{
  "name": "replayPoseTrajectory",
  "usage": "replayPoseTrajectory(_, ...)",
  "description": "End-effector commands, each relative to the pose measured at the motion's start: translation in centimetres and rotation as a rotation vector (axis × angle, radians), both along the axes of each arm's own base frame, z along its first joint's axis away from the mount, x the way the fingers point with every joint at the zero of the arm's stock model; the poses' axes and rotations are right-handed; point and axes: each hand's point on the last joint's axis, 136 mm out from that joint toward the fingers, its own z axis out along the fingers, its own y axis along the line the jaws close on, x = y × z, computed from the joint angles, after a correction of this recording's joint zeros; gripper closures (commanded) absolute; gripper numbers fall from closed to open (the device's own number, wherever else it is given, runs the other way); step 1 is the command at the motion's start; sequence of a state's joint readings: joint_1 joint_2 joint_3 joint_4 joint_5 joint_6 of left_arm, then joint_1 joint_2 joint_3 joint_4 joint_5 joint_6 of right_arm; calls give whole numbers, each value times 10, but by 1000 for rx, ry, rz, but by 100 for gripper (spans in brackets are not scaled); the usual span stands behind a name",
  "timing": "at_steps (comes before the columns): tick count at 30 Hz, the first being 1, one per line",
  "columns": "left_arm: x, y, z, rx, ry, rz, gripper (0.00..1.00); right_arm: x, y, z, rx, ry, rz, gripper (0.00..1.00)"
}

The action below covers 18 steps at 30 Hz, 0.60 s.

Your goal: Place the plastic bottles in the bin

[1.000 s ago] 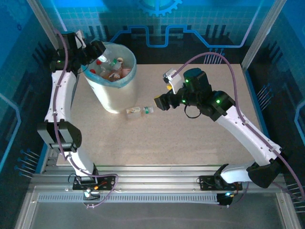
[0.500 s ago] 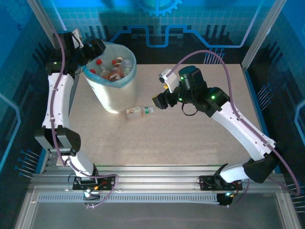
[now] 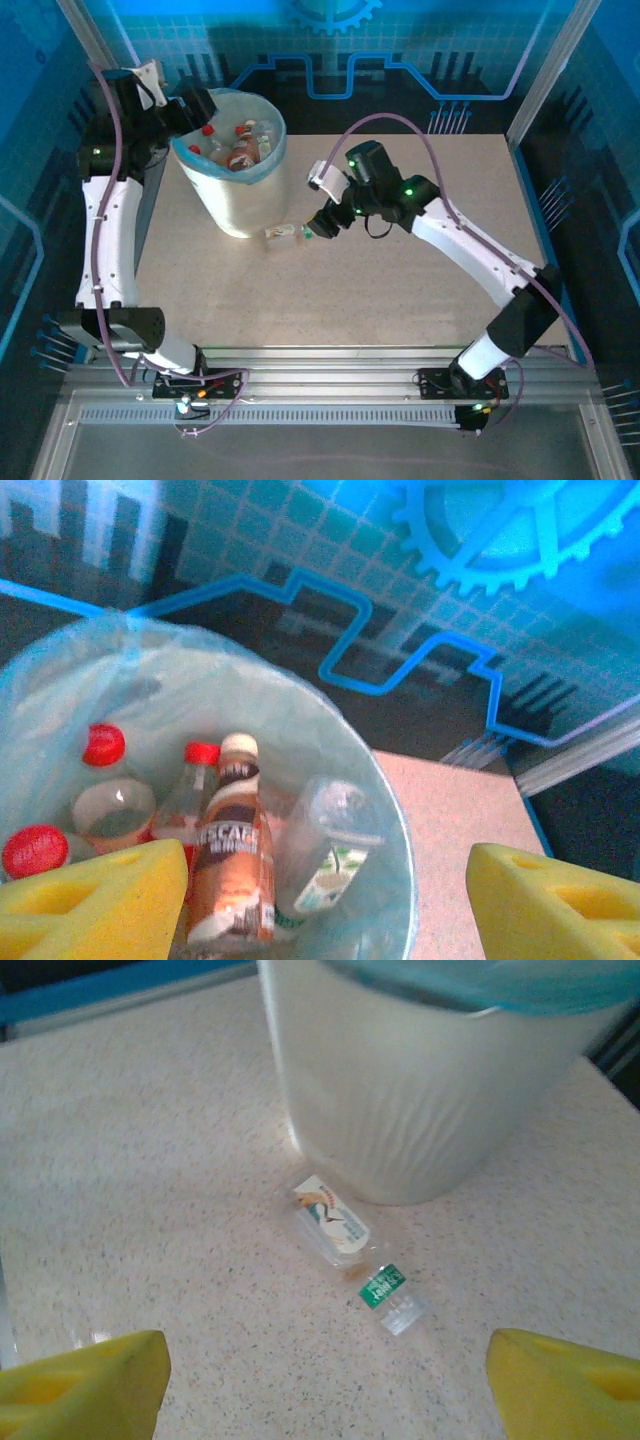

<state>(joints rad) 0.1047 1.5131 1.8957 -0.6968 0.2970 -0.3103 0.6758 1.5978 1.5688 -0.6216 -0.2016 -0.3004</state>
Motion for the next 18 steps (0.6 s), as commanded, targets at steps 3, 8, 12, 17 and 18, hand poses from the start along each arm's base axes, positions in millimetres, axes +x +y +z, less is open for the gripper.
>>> replayPoseTrajectory(3, -34, -34, -24, 67, 30, -136, 26, -1, 25, -58, -107, -45, 275, 15)
replayPoseTrajectory(8, -75, -75, -26, 132, -123, -314, 23, 24, 29, -95, -150, -15, 290, 18)
replayPoseTrajectory(12, -106, -98, -37, 150, -212, -437, 20, 40, 26, -128, -187, -2, 292, 18)
replayPoseTrajectory(17, -127, -102, -55, 167, -239, -460, 19, 55, 22, -164, -257, -7, 300, 18)
replayPoseTrajectory(18, -130, -100, -57, 174, -244, -452, 19, 58, 22, -170, -268, -10, 302, 18)
